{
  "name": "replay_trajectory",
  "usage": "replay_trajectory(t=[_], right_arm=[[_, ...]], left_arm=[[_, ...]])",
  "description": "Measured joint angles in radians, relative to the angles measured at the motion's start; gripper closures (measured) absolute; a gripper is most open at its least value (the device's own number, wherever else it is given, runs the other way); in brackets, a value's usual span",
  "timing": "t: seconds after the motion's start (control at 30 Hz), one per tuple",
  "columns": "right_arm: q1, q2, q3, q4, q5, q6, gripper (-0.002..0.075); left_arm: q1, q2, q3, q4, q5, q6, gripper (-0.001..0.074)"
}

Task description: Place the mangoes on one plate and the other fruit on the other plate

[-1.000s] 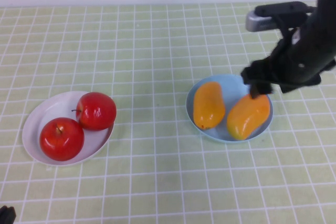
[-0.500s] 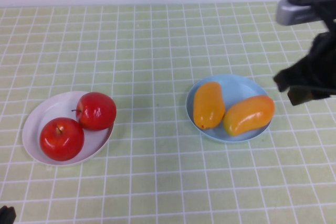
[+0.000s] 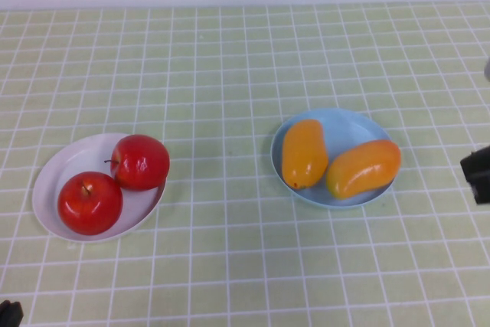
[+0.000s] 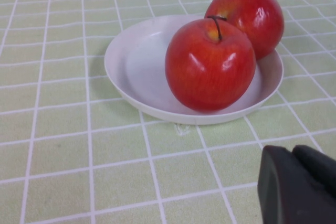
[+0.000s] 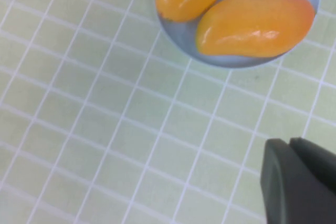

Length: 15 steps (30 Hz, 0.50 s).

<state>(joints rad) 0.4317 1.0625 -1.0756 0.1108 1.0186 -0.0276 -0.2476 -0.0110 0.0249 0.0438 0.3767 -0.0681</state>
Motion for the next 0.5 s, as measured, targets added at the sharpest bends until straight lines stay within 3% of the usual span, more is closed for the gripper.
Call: replay_trajectory(t=[0.2,0.4,0.5], right_arm=[[-0.034,-0.121,0.313,0.0,-0.38,-0.02,0.0741],[-0.219,-0.37,0.683,0.1,-0.907,-0.047,0.0741],[-0.315,-0.515,0.85,0.132,-1.076,-0.047,0.0741]], left_arm=[[0.0,0.0,0.0,0.0,0.0,0.0,0.0731],[0.0,0.0,0.0,0.0,0.0,0.0,0.0731],[0.0,0.0,0.0,0.0,0.0,0.0,0.0731]])
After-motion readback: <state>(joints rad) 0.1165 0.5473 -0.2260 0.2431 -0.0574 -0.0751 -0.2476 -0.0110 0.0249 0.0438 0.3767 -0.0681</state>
